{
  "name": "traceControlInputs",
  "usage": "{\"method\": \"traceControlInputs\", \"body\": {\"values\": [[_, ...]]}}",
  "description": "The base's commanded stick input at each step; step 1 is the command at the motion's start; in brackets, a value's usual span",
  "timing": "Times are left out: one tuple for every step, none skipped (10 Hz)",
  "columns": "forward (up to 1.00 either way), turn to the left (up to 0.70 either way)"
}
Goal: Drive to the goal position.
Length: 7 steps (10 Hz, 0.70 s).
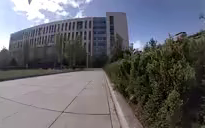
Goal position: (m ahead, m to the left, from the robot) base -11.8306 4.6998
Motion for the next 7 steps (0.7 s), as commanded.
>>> {"method": "traceControlInputs", "body": {"values": [[0.04, 0.00], [0.04, 0.00], [0.04, 0.00], [0.04, 0.00], [0.04, 0.00], [0.05, 0.00], [0.04, 0.00]]}}
